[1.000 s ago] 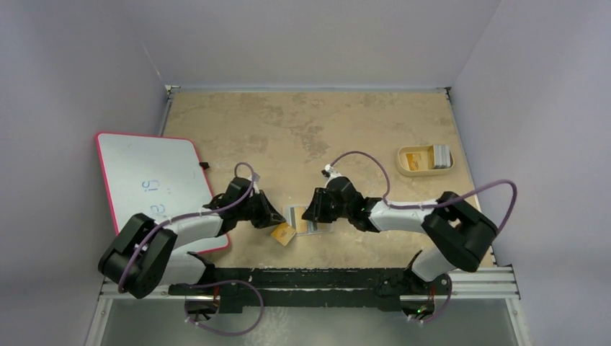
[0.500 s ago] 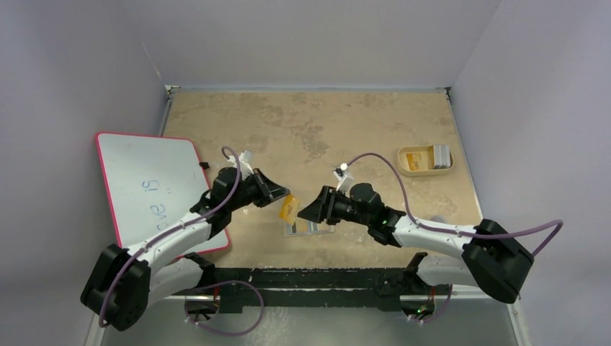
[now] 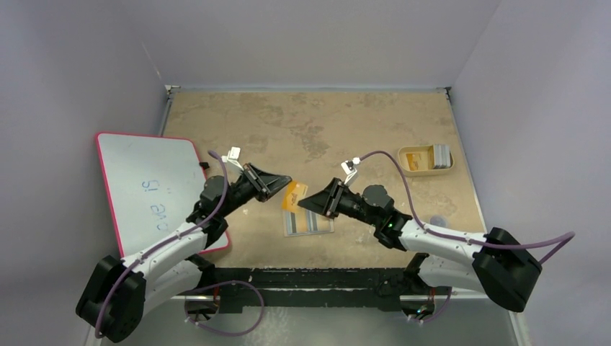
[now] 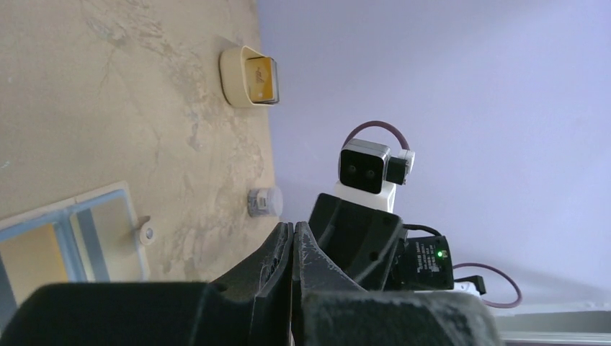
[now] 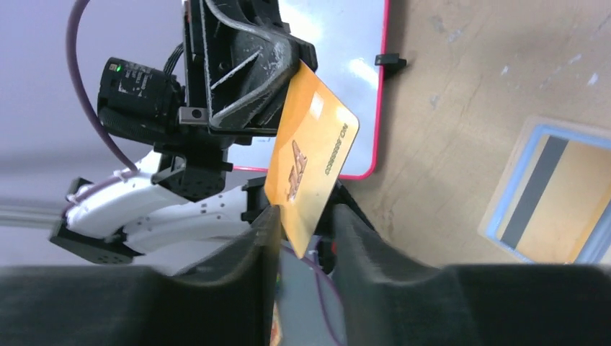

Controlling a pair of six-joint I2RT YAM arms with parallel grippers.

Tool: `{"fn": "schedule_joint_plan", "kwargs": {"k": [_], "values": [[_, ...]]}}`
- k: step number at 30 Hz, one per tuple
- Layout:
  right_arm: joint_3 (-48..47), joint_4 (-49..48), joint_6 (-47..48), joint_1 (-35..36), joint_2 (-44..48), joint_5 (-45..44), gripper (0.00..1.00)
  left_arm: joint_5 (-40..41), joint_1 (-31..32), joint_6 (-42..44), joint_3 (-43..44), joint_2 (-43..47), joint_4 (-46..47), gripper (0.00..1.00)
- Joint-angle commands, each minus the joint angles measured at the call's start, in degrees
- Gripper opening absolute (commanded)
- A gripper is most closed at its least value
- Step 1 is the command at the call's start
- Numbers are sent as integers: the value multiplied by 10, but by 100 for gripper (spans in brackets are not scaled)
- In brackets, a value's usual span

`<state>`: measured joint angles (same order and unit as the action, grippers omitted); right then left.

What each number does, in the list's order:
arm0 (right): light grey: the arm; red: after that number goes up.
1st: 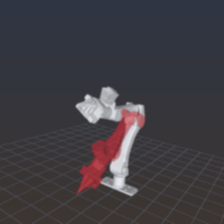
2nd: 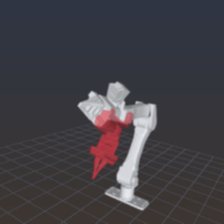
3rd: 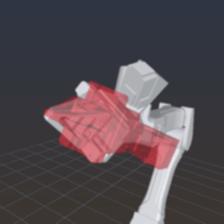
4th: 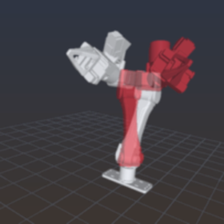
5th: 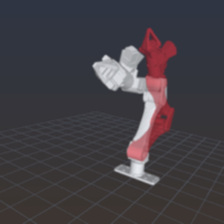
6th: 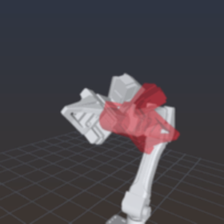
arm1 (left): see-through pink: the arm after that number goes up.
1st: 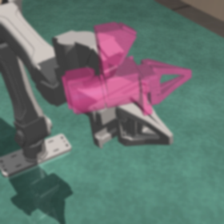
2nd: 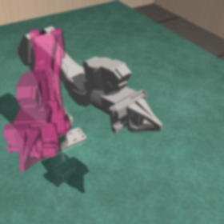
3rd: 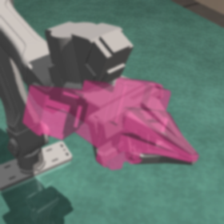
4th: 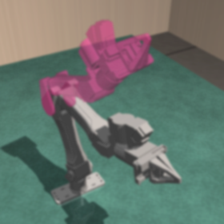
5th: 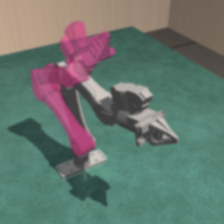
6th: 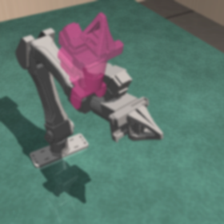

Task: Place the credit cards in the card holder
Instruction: Adjust the credit card.

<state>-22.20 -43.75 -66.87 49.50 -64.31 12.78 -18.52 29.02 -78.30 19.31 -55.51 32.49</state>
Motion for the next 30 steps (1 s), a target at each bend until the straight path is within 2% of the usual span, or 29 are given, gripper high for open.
{"fn": "schedule_joint_plan", "kwargs": {"k": [1,3,5,8,11,14,19,22,24,29,30], "values": [[-25,-59,-18,2,2,-16,23,-20,0,-61,-17,3,104,0],[-29,-64,-17,2,2,-18,7,-22,0,-58,-18,10,97,0],[-36,-59,-9,1,2,-19,0,-24,0,-56,-20,17,87,1],[-39,-61,-1,-5,4,-14,0,-29,0,-57,-23,26,84,11],[-44,-49,10,-16,12,-7,0,-37,0,-54,-24,34,79,27],[-41,-48,13,-31,22,8,0,-46,0,-41,-28,41,72,39],[-47,-48,23,-53,23,62,0,-67,0,-32,-32,39,96,44],[-53,-53,29,-56,10,99,0,-83,0,-28,-28,32,102,43],[-53,-58,27,-55,5,114,0,-90,0,-23,-23,27,100,38],[-46,-48,31,-56,5,122,0,-90,0,-11,-21,30,86,1],[-45,-42,34,-57,6,123,0,-90,0,-6,-20,30,80,0]]}}
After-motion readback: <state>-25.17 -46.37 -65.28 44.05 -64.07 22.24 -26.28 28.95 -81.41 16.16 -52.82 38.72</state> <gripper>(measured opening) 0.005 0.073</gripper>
